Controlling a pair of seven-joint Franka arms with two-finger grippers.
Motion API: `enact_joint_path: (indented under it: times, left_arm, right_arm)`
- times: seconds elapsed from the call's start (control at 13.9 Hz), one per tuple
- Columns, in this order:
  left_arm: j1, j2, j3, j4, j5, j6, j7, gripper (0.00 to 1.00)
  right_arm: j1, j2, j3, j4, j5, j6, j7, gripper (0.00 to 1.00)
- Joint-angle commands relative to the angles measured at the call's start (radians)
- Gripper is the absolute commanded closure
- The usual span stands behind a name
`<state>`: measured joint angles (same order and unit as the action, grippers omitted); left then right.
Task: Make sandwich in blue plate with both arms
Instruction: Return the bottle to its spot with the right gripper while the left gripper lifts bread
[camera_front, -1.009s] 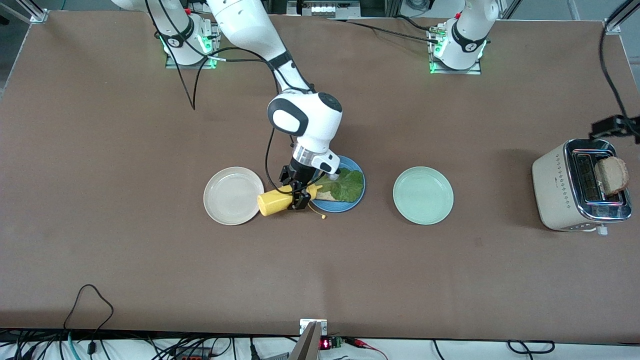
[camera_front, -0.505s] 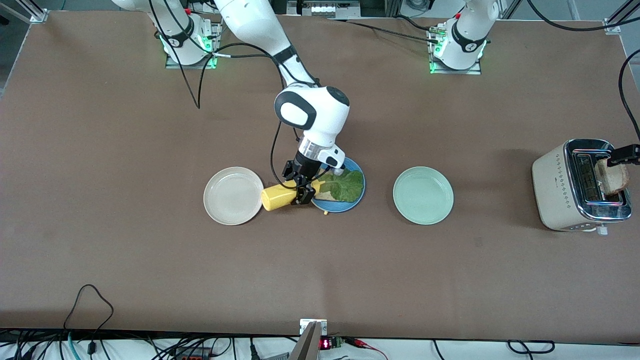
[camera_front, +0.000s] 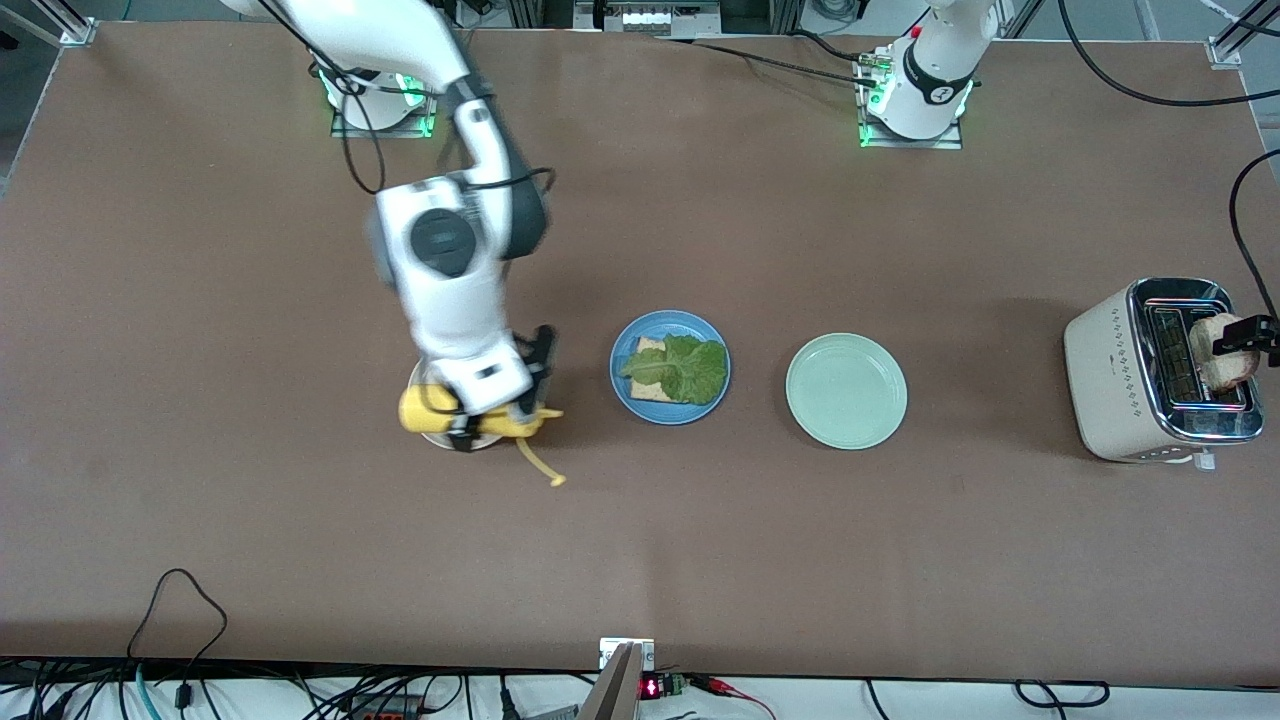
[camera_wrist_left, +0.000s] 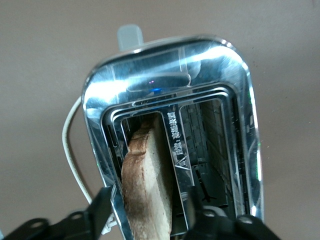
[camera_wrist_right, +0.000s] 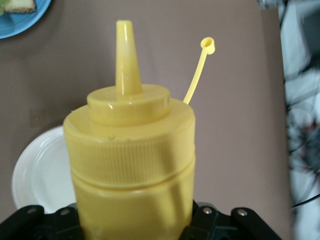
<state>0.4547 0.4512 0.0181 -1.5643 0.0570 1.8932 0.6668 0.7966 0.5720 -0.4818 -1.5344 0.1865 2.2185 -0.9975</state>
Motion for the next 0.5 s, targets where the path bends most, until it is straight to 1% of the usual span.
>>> enact_joint_path:
  times: [0.0,0.07,0.14,0.22,0.29,0.36,0.43]
  left_arm:
    - [0.016,-0.005,-0.012,0.000,-0.019,-0.003,0.036,0.89]
    - [0.016,-0.005,-0.012,0.000,-0.019,-0.002,0.036,0.97]
    - [0.016,-0.005,-0.014,0.001,-0.019,-0.002,0.034,0.99]
    - [0.015,-0.006,-0.014,0.006,-0.019,-0.002,0.034,0.99]
    - [0.015,-0.011,-0.014,0.009,-0.017,-0.003,0.034,0.99]
    - [0.015,-0.020,-0.015,0.009,-0.017,-0.006,0.034,0.99]
    - [0.015,-0.032,-0.017,0.010,-0.017,-0.014,0.034,0.99]
  right_arm:
    - [-0.181,-0.133,0.104,-0.140,0.206,0.013,-0.123,1.00]
    - [-0.235,-0.161,0.111,-0.168,0.241,0.026,-0.131,1.00]
    - [-0.297,-0.173,0.112,-0.182,0.267,0.059,-0.133,1.00]
    - [-0.365,-0.170,0.114,-0.182,0.312,0.072,-0.138,1.00]
    - [-0.402,-0.172,0.123,-0.191,0.365,0.067,-0.147,1.00]
    - [-0.448,-0.181,0.146,-0.229,0.427,0.075,-0.188,1.00]
    - [-0.509,-0.199,0.187,-0.277,0.498,0.111,-0.203,1.00]
